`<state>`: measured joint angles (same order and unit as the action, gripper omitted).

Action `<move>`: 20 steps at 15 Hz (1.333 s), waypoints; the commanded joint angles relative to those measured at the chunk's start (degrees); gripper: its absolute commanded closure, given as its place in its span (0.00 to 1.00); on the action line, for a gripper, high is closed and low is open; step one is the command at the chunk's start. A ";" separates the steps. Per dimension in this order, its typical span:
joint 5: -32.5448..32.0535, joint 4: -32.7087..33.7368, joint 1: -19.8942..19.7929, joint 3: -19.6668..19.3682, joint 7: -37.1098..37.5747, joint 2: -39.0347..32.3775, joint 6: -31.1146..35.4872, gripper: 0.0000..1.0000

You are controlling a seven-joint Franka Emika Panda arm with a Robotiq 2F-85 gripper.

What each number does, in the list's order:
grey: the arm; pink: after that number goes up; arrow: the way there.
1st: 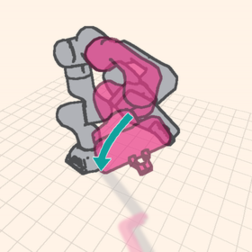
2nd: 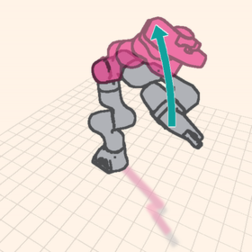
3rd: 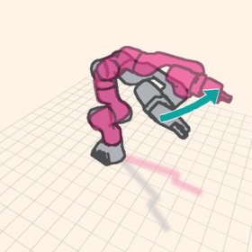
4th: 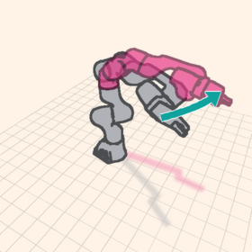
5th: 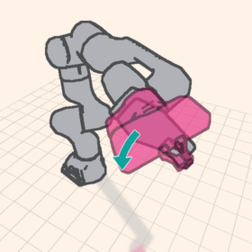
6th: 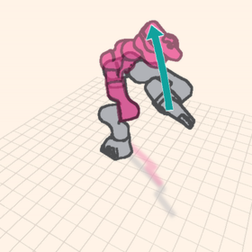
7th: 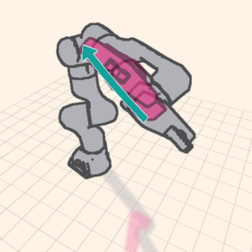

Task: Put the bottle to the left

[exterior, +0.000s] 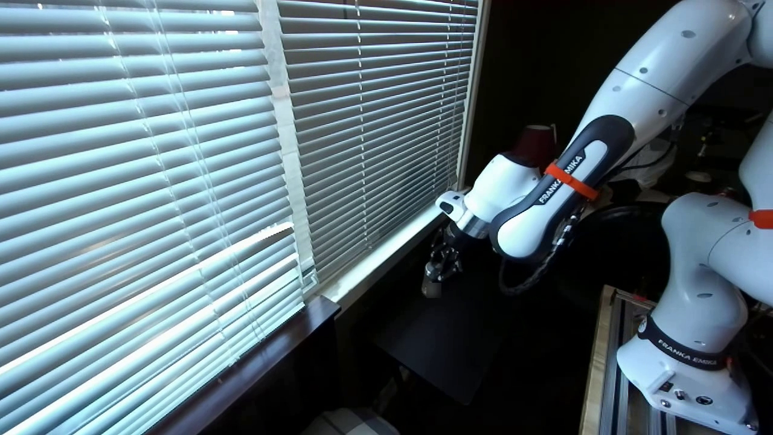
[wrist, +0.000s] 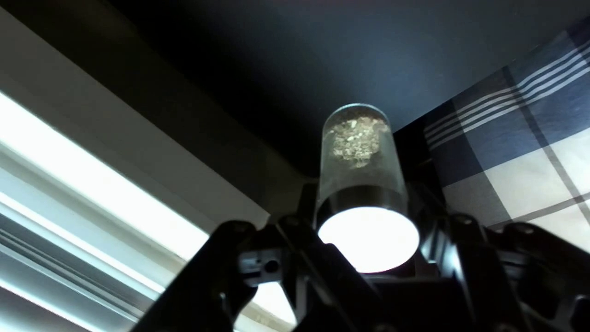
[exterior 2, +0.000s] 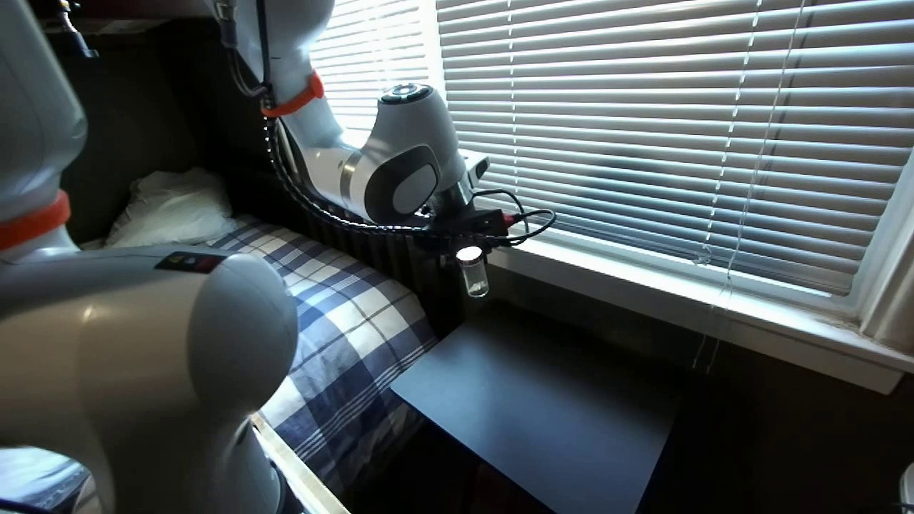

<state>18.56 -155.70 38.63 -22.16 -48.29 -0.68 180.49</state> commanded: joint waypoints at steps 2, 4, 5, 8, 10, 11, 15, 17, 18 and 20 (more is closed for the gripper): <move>3.45 5.32 0.66 2.69 1.32 -5.92 -2.45 0.75; 5.04 7.09 -0.37 4.50 0.85 -8.23 -2.85 0.75; 6.38 7.88 -1.26 5.99 0.10 -9.20 -3.01 0.75; 9.33 10.14 -4.81 10.80 -1.12 -12.81 -2.49 0.75; 11.48 11.62 -8.77 15.45 -2.50 -15.18 -2.24 0.75; 12.17 12.29 -10.75 17.43 -3.08 -16.65 -1.77 0.75; 14.31 14.24 -20.07 25.29 -5.76 -21.66 0.13 0.75; 13.86 14.75 -23.62 27.48 -6.52 -23.71 1.19 0.75; 13.40 15.07 -25.15 28.42 -6.83 -24.61 1.78 0.75; 12.49 15.74 -26.97 29.23 -7.17 -26.53 3.19 0.75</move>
<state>30.88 -141.55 14.93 4.60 -53.56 -23.92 181.13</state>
